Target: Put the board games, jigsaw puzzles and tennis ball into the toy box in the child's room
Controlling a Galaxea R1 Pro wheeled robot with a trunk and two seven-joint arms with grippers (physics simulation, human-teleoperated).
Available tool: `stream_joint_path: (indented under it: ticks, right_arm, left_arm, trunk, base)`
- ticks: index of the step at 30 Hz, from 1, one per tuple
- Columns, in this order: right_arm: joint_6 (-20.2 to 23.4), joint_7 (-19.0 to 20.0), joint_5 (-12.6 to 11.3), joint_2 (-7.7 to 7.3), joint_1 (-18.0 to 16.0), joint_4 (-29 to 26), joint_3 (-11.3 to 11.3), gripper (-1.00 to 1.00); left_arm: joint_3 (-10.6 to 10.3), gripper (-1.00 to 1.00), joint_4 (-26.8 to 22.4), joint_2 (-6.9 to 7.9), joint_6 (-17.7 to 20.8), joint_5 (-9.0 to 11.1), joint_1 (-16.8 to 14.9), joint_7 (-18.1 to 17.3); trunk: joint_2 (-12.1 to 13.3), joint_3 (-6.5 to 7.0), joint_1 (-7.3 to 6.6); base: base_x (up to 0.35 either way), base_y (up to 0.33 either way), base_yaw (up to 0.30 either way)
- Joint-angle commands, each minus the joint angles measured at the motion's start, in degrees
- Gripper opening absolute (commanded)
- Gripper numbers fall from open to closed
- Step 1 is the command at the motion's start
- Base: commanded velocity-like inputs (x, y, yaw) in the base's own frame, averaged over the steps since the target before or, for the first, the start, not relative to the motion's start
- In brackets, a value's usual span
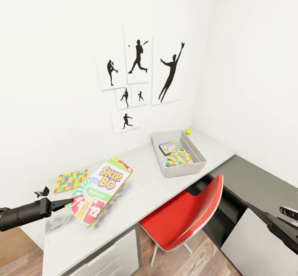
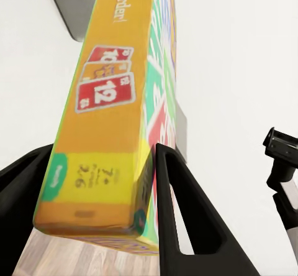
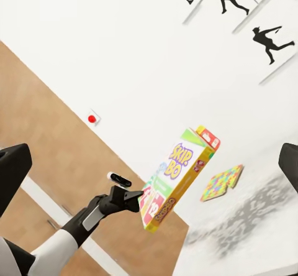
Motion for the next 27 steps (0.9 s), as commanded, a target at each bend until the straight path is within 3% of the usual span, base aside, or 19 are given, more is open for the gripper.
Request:
stream_joint_path:
  ticks: [1, 11, 27]
  right_arm:
    - [0.5, 0.0, -0.3, -0.02, 0.0, 0.0, 0.0, 1.0]
    - [0.5, -0.1, -0.3, -0.06, 0.0, 0.0, 0.0, 1.0]
    - [-0.7, -0.6, -0.2, -0.05, 0.0, 0.1, 0.0, 1.0]
  left_arm:
    - [0.0, -1.0, 0.0, 0.0, 0.6, 0.0, 0.0, -0.2]
    - [0.0, -1.0, 0.0, -0.01, 0.3, 0.0, 0.0, -0.2]
    - [0.0, -1.0, 0.0, -0.1, 0.3, 0.0, 0.0, -0.2]
  trunk:
    - [-0.1, -0.02, 0.04]
    - [-0.1, 0.86, 0.04]
    - [-0.1, 0.97, 0.04]
  base:
    - [0.0, 0.0, -0.096]
    - [0.0, -0.016, -0.071]
    - [0.0, -0.253, -0.003]
